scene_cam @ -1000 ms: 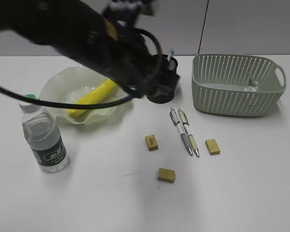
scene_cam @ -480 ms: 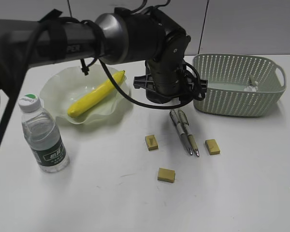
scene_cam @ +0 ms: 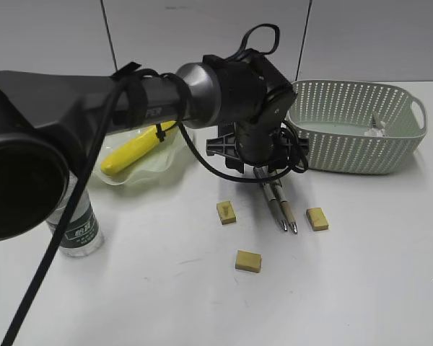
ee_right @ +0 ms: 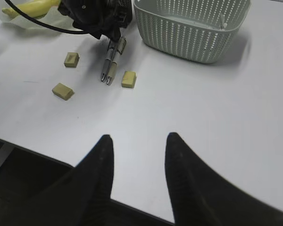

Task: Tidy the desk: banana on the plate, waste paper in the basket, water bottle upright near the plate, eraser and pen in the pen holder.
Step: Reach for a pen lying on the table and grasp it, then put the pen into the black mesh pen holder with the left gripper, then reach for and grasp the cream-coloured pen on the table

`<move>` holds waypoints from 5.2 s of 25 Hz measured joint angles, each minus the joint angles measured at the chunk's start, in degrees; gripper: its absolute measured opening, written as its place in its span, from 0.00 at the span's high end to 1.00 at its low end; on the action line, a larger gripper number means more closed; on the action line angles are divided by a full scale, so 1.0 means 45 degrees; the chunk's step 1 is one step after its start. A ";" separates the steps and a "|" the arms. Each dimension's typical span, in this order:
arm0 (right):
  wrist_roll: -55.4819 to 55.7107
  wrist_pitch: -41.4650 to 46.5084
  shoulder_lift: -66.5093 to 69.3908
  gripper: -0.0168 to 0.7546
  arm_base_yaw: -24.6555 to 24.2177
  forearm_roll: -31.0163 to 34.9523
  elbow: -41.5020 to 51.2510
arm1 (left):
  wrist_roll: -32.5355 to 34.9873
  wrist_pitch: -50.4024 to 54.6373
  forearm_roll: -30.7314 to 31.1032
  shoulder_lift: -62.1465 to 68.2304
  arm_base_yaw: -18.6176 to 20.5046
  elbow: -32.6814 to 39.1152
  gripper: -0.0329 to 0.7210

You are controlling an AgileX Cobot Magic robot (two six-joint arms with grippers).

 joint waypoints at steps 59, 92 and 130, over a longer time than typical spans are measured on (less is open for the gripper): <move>0.0000 -0.0001 0.0000 0.64 0.0000 0.0000 0.0000 | -0.1226 -0.8866 0.7831 -0.2482 0.2246 -0.0042 0.79; 0.0000 -0.0001 0.0000 0.65 0.0000 0.0000 0.0000 | 0.7515 -0.4295 0.0451 -0.5225 0.2002 0.0165 0.70; 0.0000 -0.0015 0.0000 0.65 0.0000 0.0043 0.0000 | 0.9998 0.2399 -0.3401 -3.1484 0.2002 1.9481 0.29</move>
